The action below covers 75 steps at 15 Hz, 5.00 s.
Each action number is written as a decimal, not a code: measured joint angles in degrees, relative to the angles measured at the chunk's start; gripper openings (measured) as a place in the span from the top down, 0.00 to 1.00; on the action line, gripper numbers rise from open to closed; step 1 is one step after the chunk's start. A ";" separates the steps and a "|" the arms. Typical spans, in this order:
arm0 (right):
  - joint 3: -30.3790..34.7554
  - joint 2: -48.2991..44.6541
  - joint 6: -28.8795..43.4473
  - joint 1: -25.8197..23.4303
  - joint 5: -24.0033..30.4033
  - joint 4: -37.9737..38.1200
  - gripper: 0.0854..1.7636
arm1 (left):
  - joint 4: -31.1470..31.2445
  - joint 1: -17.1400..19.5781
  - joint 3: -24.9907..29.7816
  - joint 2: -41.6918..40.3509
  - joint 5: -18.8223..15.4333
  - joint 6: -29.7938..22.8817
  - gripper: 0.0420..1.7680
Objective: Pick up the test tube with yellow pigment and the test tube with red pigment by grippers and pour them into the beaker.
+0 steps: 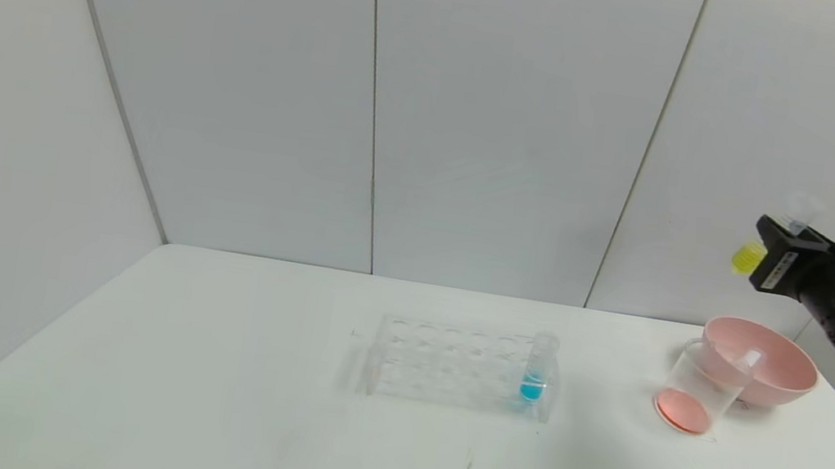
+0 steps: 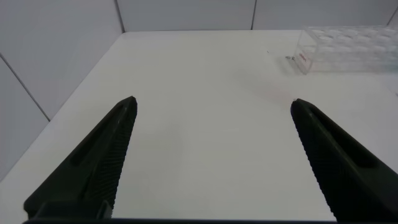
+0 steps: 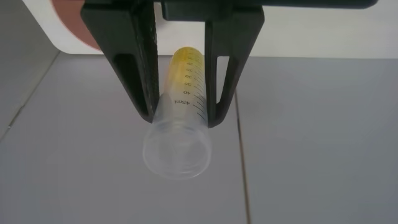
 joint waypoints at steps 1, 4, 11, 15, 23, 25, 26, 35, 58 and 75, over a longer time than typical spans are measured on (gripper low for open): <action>0.76 -0.34 0.46 -3.54 3.08 0.07 0.76 | 0.00 0.00 0.00 0.00 0.00 0.00 0.00; 2.88 -0.30 0.35 -12.73 14.03 0.40 0.76 | 0.00 -0.02 0.00 0.00 0.00 0.00 0.00; 2.13 2.76 -17.01 -24.39 26.59 3.17 0.76 | 0.00 -0.02 0.00 0.00 0.00 0.00 0.00; 2.35 4.35 -30.72 -24.77 28.81 2.84 0.76 | 0.00 0.00 0.00 0.00 0.00 0.00 0.00; 5.02 6.75 -49.31 -24.94 33.79 -3.38 0.76 | 0.00 0.00 0.00 0.00 0.00 0.00 0.00; 6.67 6.97 -53.93 -24.89 36.12 -3.40 0.76 | 0.00 -0.02 0.00 0.00 0.00 0.00 0.00; 7.31 7.02 -56.70 -24.94 36.52 -3.43 0.76 | 0.00 0.00 0.00 0.00 0.00 0.02 0.00; 8.68 7.98 -70.22 -24.39 36.36 -3.15 0.76 | 0.00 -0.02 0.00 0.00 0.00 0.00 0.00; 7.95 10.47 -89.89 -19.72 24.97 -4.33 0.76 | 0.00 0.00 0.00 0.00 0.00 0.00 0.00; 7.97 10.80 -92.83 -18.88 23.80 -5.34 0.76 | 0.00 -0.02 0.00 0.00 0.00 0.00 0.00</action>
